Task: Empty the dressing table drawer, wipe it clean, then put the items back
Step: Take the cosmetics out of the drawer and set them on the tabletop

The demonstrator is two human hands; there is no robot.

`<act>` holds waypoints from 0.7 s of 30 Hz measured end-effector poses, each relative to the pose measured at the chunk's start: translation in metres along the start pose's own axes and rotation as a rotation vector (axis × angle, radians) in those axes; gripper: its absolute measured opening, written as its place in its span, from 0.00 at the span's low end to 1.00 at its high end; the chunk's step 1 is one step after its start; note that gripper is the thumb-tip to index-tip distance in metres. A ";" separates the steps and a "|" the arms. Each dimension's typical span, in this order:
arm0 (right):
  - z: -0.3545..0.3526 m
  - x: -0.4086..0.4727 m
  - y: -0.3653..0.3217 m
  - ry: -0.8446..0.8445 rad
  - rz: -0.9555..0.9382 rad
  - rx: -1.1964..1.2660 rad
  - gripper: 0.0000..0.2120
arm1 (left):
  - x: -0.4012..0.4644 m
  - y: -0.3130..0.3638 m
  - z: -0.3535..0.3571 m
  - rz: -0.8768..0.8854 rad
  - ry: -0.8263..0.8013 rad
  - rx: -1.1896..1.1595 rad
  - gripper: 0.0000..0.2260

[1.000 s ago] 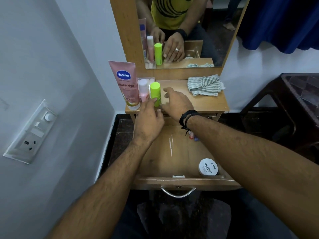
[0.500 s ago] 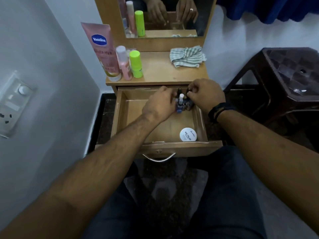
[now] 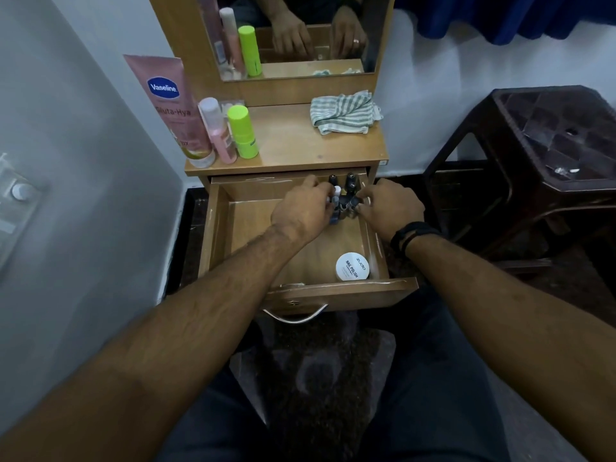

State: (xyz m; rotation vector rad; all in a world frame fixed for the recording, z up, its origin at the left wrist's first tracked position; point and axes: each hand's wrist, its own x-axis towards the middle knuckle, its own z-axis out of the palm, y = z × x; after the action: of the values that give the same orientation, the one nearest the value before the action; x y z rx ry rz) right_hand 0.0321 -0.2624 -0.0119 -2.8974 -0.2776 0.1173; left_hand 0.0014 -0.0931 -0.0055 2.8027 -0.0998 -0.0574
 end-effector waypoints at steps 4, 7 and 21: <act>0.009 0.002 -0.001 -0.032 0.009 -0.069 0.13 | 0.002 0.002 0.003 -0.001 -0.015 0.010 0.15; 0.014 0.003 -0.002 -0.035 0.025 -0.120 0.16 | 0.004 0.002 0.005 -0.004 -0.024 0.017 0.15; 0.018 0.006 -0.001 0.159 -0.255 -0.328 0.11 | 0.002 0.002 0.003 0.040 -0.011 0.045 0.13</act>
State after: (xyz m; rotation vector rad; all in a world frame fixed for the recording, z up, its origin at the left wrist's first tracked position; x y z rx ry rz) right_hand 0.0356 -0.2564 -0.0294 -3.1324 -0.6913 -0.2207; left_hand 0.0034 -0.0960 -0.0081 2.8448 -0.1622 -0.0610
